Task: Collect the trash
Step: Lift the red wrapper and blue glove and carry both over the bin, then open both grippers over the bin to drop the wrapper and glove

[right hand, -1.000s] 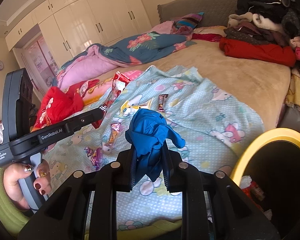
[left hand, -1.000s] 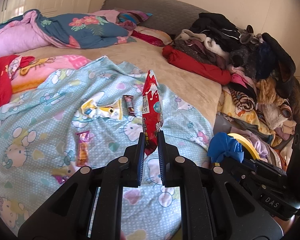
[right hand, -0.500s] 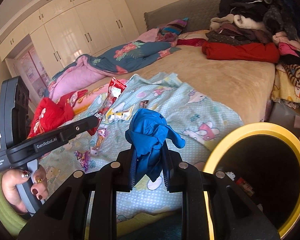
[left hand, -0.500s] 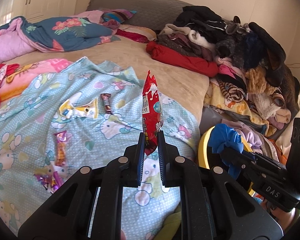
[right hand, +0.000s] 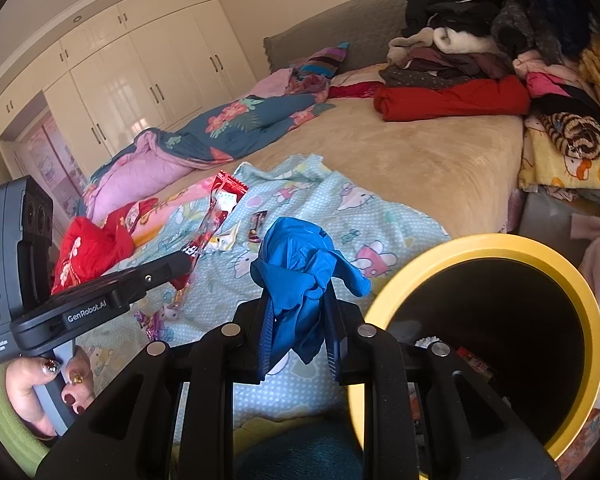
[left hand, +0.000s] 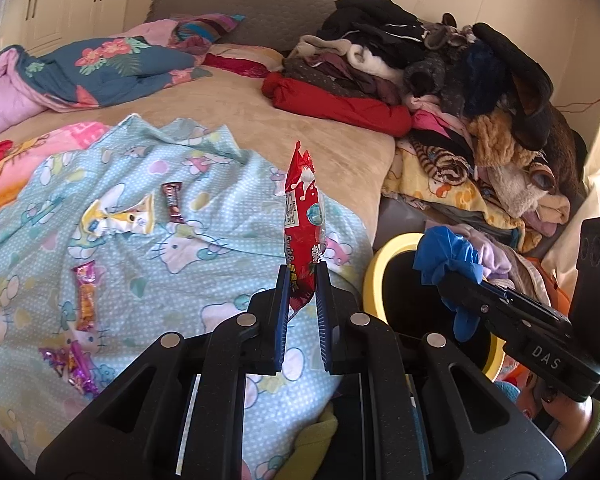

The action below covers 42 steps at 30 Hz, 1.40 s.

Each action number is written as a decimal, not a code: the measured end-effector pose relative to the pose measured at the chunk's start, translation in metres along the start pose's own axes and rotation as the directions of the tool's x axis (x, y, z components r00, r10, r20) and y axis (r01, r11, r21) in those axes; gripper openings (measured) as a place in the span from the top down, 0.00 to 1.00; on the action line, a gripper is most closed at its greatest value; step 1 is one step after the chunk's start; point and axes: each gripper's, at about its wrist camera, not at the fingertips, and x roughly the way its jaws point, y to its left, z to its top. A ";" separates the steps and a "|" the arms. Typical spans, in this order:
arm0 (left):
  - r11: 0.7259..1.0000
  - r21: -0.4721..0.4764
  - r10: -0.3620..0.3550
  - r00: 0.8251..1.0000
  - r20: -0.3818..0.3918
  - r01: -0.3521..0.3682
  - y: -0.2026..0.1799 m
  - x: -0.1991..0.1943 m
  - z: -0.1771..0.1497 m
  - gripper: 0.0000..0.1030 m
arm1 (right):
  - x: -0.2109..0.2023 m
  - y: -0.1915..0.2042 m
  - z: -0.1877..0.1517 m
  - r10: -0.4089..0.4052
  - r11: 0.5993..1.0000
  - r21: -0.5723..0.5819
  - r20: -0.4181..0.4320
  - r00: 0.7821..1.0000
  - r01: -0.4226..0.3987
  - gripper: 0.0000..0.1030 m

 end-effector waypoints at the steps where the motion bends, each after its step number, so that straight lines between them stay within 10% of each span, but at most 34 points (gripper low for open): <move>1: 1.000 0.003 -0.002 1.000 -0.001 0.002 -0.002 0.001 0.000 0.92 | -0.001 -0.002 0.000 -0.003 1.000 0.003 0.002 1.000 0.003 0.80; 42: 0.968 0.189 -0.135 0.979 -0.151 0.163 -0.105 0.054 -0.028 0.92 | -0.051 -0.128 -0.020 -0.200 0.951 0.248 0.039 0.979 0.184 0.80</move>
